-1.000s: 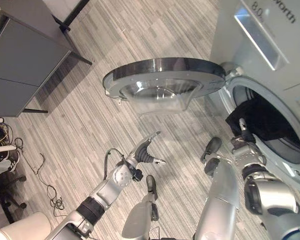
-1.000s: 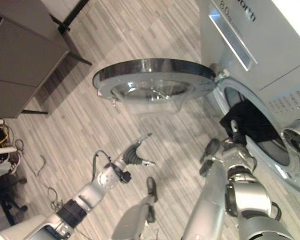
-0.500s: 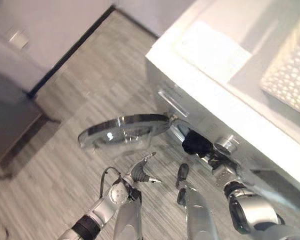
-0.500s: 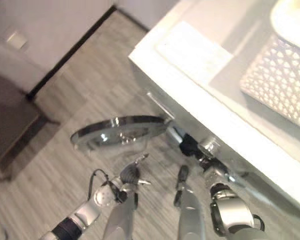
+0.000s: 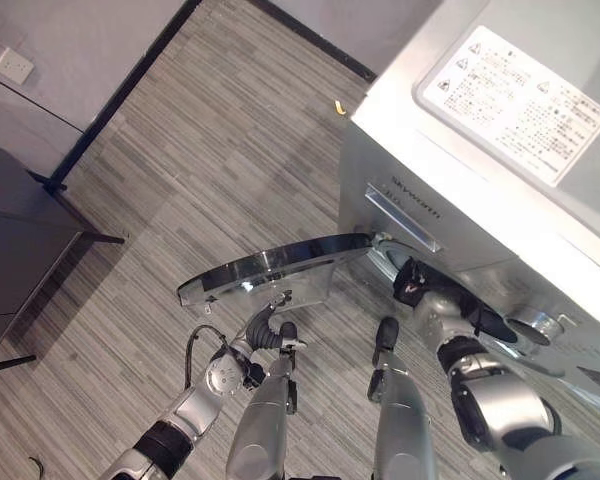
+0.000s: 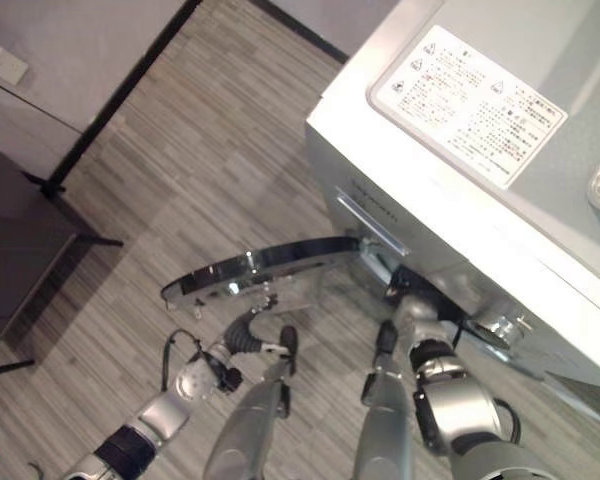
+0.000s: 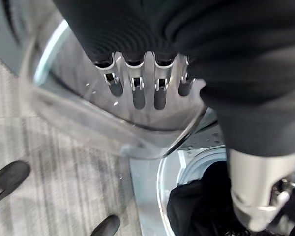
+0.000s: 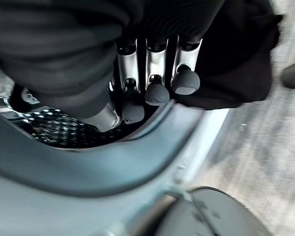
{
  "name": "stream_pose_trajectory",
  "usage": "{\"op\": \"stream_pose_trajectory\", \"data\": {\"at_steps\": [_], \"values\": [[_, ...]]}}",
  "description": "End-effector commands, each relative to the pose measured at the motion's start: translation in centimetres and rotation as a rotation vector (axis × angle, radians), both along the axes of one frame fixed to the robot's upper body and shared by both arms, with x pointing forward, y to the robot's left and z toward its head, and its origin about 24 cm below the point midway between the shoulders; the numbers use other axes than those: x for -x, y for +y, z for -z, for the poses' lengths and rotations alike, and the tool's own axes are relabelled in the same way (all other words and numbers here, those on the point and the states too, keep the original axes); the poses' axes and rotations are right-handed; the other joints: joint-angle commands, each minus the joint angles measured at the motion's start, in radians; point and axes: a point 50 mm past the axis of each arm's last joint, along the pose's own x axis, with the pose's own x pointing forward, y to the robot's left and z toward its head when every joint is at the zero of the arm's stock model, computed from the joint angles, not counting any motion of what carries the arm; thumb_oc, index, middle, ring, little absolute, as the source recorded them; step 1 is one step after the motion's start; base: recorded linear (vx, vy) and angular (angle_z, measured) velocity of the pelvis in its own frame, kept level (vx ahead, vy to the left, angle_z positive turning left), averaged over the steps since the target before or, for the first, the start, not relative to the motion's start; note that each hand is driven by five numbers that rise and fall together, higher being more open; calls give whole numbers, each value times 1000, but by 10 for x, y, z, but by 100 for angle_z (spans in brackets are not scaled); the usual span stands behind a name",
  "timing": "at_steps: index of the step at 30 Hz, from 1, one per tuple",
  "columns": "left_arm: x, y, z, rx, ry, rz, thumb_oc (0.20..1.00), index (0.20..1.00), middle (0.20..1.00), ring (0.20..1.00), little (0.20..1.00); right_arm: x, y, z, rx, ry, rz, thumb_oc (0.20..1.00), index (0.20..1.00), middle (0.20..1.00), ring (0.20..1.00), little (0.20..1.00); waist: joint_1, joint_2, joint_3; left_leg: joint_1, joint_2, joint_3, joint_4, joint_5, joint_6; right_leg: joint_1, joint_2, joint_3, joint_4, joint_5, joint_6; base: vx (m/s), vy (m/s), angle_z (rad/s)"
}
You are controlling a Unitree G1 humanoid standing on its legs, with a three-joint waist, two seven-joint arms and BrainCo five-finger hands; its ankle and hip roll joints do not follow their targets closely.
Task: Grab the laundry basket,head to the washer,open it,put in the laundry and shut it.
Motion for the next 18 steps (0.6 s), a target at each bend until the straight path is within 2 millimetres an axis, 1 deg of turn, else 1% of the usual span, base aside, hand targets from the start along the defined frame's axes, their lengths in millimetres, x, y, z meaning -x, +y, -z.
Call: {"op": "stream_pose_trajectory", "data": {"at_steps": [1, 3, 4, 5, 7, 8, 9, 11, 12, 13, 15, 16, 17, 18], "values": [[8, -6, -7, 37, -44, 30, 1000, 1000, 1000, 1000, 1000, 5, -25, -1, 28, 18, 82, 1000, 1000, 1000, 1000, 1000, 16, 13, 1, 59, 96, 19, 51, -142, -31, -15, -65, 28, -1, -35, 51, 0, 0, 0], [9, -4, -6, 28, -40, 27, 1000, 1000, 1000, 1000, 1000, 9, -25, 7, 30, 47, 70, 1000, 1000, 1000, 1000, 1000, 14, 12, 5, 62, 98, 18, 45, -139, -32, -15, -65, 30, -4, -30, 51, 0, 0, 0], [9, -4, -6, 28, -40, 27, 1000, 1000, 1000, 1000, 1000, 9, -25, 7, 30, 47, 70, 1000, 1000, 1000, 1000, 1000, 14, 12, 5, 62, 98, 18, 45, -139, -32, -15, -65, 30, -4, -30, 51, 0, 0, 0], [8, -3, -4, 24, -35, 15, 1000, 1000, 1000, 1000, 1000, 18, -25, 21, 34, 98, 66, 1000, 1000, 1000, 1000, 1000, 7, 7, 9, 63, 100, 18, 39, -137, -34, -16, -63, 31, -6, -29, 51, 0, 0, 0], [7, -1, -3, 20, -34, -2, 1000, 1000, 1000, 1000, 1000, 32, -20, 44, 2, 158, 55, 1000, 1000, 1000, 1000, 1000, -4, 0, 11, 65, 103, 21, 33, -135, -35, -19, -63, 31, -5, -27, 52, 0, 0, 0], [3, 0, -4, 15, -42, -23, 1000, 1000, 1000, 1000, 1000, 51, -9, 69, -13, 219, 4, 1000, 1000, 1000, 1000, 1000, -20, -11, 14, 67, 107, 25, 29, -133, -38, -23, -63, 32, -5, -24, 53, 0, 0, 0], [3, 0, -4, 15, -41, -23, 1000, 1000, 1000, 1000, 1000, 52, -8, 70, -12, 221, 3, 1000, 1000, 1000, 1000, 1000, -20, -11, 12, 68, 106, 25, 28, -133, -38, -23, -63, 33, -5, -24, 53, 0, 0, 0], [0, 3, -5, 17, -48, -46, 1000, 1000, 1000, 1000, 1000, 69, 2, 88, -1, 255, -68, 1000, 1000, 1000, 1000, 1000, -38, -26, 14, 68, 109, 29, 25, -131, -39, -27, -62, 34, -6, -20, 54, 8, -2, -5], [-2, 5, -6, 18, -55, -66, 1000, 1000, 1000, 1000, 1000, 85, 12, 100, 29, 278, -154, 1000, 1000, 1000, 1000, 1000, -57, -44, 16, 71, 111, 33, 20, -130, -41, -33, -60, 37, -8, -15, 55, 11, 2, -4], [-2, 5, -6, 18, -54, -67, 1000, 1000, 1000, 1000, 1000, 85, 12, 101, 30, 280, -155, 1000, 1000, 1000, 1000, 1000, -57, -44, 14, 71, 110, 33, 20, -130, -40, -33, -61, 37, -8, -15, 55, 0, 0, 0], [-3, 7, -6, 25, -56, -84, 1000, 1000, 1000, 1000, 1000, 100, 15, 110, 21, 299, -186, 1000, 1000, 1000, 1000, 1000, -72, -60, 14, 71, 113, 39, 16, -128, -42, -39, -59, 39, -10, -11, 57, 6, -5, -4], [-3, 7, -6, 25, -56, -84, 1000, 1000, 1000, 1000, 1000, 100, 16, 110, 21, 299, -186, 1000, 1000, 1000, 1000, 1000, -72, -60, 14, 71, 113, 39, 16, -128, -42, -39, -59, 39, -9, -11, 57, 6, -6, -5], [-6, 7, -8, 29, -62, -91, 1000, 1000, 1000, 1000, 1000, 111, 14, 119, 2, 331, -182, 1000, 1000, 1000, 1000, 1000, -84, -71, 15, 70, 116, 41, 14, -128, -42, -44, -57, 42, -13, -8, 57, 5, 3, -8], [-6, 6, -9, 33, -64, -92, 1000, 1000, 1000, 1000, 1000, 113, 14, 122, -5, 344, -179, 1000, 1000, 1000, 1000, 1000, -87, -74, 16, 70, 116, 42, 13, -128, -42, -46, -57, 43, -13, -7, 58, 9, 8, -18]]}}
